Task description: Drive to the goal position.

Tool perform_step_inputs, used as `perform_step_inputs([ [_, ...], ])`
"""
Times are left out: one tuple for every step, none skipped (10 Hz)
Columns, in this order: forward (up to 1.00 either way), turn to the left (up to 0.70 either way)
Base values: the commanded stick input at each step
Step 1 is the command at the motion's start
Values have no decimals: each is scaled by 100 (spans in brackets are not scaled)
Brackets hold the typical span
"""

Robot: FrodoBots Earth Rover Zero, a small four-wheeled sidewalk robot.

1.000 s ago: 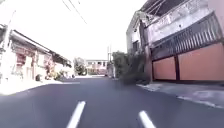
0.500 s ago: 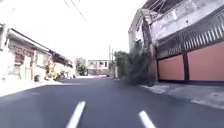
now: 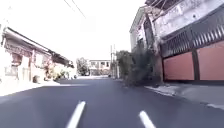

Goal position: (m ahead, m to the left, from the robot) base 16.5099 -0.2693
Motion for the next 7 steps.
perform_step_inputs([
  [85,0],
  [85,0],
  [85,0],
  [85,0],
  [85,0],
  [85,0],
  [85,0],
])
